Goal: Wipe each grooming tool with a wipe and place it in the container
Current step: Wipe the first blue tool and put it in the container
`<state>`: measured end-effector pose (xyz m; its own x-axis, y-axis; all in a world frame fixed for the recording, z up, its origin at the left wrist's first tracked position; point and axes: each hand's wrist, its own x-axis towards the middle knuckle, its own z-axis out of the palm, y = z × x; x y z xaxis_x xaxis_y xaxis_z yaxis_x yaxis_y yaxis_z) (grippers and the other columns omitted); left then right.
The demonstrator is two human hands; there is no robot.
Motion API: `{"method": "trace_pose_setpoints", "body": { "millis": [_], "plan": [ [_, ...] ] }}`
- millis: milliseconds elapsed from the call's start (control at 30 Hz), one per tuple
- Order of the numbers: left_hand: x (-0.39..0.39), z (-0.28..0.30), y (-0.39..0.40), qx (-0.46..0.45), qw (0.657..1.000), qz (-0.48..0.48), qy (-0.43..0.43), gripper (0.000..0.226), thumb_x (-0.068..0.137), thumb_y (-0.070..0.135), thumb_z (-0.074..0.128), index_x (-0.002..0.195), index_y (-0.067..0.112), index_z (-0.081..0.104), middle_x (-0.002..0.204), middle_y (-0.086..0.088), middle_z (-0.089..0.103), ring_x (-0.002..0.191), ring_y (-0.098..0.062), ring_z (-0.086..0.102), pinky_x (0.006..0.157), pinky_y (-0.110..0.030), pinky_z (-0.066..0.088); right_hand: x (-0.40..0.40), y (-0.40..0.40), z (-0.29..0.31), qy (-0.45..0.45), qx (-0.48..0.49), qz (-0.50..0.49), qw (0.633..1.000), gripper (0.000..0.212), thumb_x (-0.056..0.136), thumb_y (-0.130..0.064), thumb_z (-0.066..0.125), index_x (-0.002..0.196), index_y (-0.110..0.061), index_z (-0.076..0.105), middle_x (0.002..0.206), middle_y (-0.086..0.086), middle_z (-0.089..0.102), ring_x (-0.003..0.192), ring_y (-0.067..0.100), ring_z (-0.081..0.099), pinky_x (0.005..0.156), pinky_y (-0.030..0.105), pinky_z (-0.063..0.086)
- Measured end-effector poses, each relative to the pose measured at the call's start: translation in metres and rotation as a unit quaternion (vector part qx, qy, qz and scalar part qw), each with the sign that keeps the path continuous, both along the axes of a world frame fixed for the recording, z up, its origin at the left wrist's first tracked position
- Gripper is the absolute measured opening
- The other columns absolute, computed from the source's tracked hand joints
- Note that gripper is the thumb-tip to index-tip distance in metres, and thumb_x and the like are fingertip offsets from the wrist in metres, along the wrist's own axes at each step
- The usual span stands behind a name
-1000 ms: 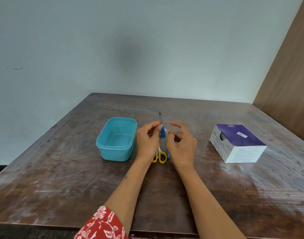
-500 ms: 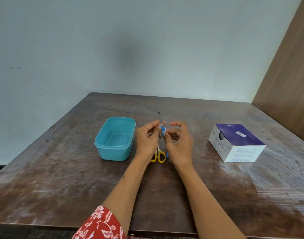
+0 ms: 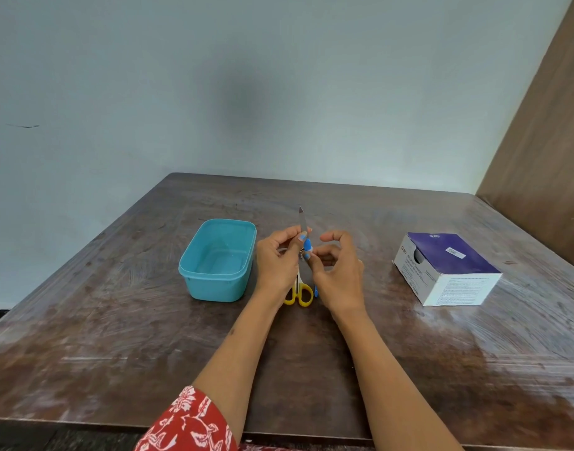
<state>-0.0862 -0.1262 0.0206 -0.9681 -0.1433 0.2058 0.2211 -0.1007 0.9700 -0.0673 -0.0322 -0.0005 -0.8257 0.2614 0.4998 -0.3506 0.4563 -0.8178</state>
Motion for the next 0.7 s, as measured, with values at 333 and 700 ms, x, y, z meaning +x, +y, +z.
{"method": "trace_pose_setpoints", "body": {
  "millis": [333, 700],
  "plan": [
    [0.0004, -0.0005, 0.002, -0.008, 1.0, -0.005, 0.002, 0.024, 0.087, 0.009, 0.06, 0.11, 0.005, 0.065, 0.106, -0.01, 0.067, 0.099, -0.021, 0.064, 0.089, -0.039, 0.054, 0.0004, 0.0012, 0.0001, -0.001, 0.007, 0.005, 1.0, 0.032, 0.083, -0.004, 0.066, 0.101, -0.022, 0.046, 0.077, -0.008, 0.066, 0.074, -0.004, 0.062, 0.062, 0.006, 0.044],
    [-0.0023, -0.0009, 0.002, -0.05, 0.998, 0.015, 0.037, 0.016, 0.088, 0.013, 0.06, 0.101, 0.009, 0.068, 0.105, -0.008, 0.059, 0.096, -0.017, 0.062, 0.084, -0.033, 0.055, 0.0001, -0.0016, 0.002, 0.007, 0.01, -0.007, 1.0, 0.035, 0.082, -0.001, 0.065, 0.1, -0.022, 0.044, 0.074, -0.013, 0.062, 0.072, -0.009, 0.06, 0.061, 0.004, 0.042]
  ]
}}
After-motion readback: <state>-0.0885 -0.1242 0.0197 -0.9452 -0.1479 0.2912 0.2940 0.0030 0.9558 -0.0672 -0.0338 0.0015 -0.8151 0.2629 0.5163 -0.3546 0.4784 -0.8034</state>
